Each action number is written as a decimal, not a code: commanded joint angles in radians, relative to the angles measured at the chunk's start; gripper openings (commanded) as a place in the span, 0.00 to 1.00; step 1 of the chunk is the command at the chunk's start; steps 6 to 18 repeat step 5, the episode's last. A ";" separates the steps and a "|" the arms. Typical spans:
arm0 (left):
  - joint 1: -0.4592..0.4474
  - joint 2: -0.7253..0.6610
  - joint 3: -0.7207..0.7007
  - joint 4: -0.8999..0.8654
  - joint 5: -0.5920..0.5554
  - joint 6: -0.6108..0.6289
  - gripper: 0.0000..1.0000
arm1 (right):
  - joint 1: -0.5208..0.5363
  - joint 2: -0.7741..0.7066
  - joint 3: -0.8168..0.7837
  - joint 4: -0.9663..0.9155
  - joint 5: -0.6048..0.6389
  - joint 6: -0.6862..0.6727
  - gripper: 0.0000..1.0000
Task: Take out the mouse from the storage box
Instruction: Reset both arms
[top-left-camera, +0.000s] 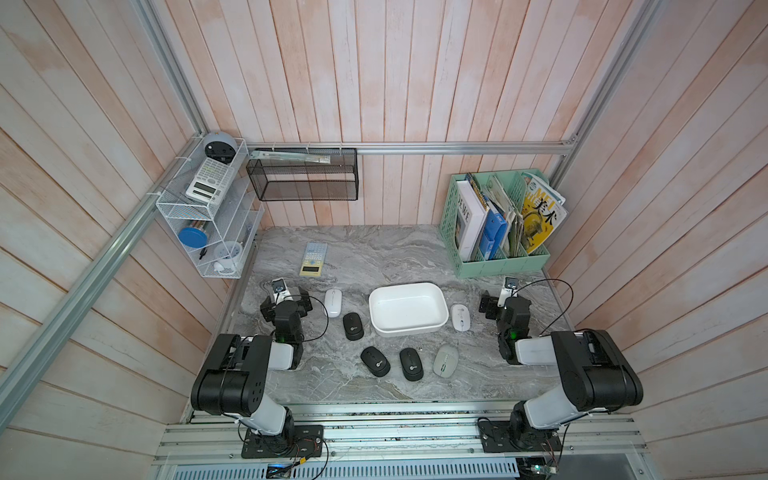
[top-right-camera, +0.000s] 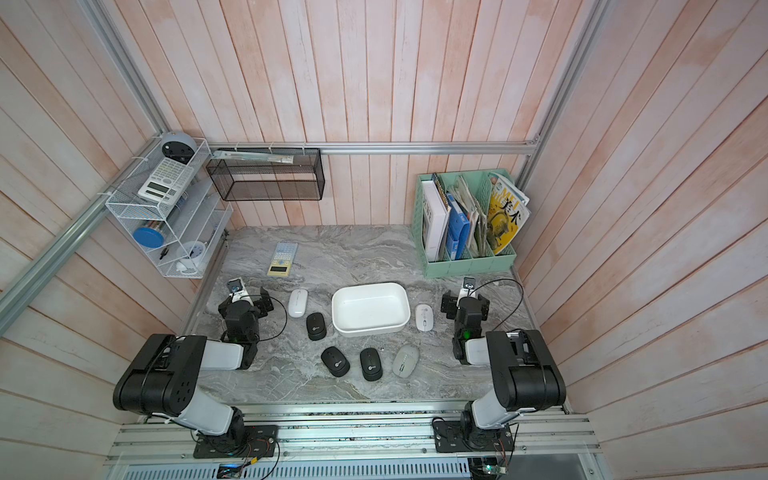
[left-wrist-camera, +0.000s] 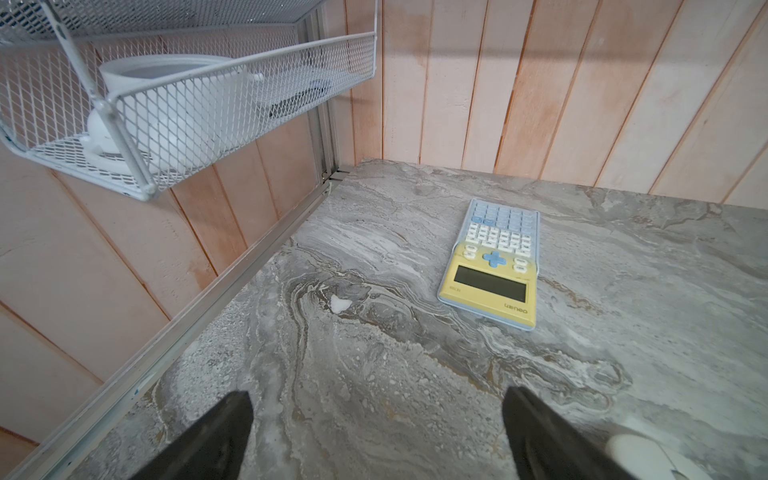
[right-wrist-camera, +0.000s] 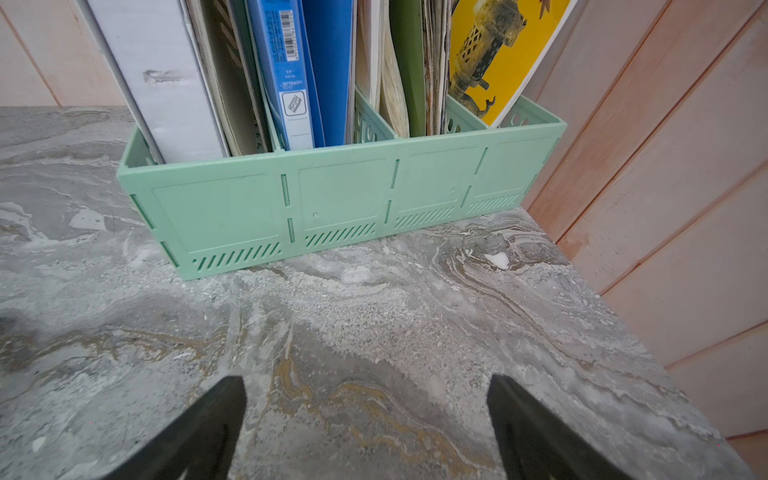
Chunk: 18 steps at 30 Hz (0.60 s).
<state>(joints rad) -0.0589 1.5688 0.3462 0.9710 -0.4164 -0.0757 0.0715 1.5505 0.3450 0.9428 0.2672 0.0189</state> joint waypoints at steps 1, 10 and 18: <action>0.006 -0.002 0.018 -0.014 0.001 -0.012 1.00 | 0.002 0.012 0.015 0.018 -0.004 0.008 0.98; 0.007 -0.004 0.011 0.000 -0.001 -0.009 1.00 | 0.002 0.013 0.015 0.018 -0.003 0.007 0.98; 0.007 -0.004 0.011 0.000 -0.001 -0.009 1.00 | 0.002 0.013 0.015 0.018 -0.003 0.007 0.98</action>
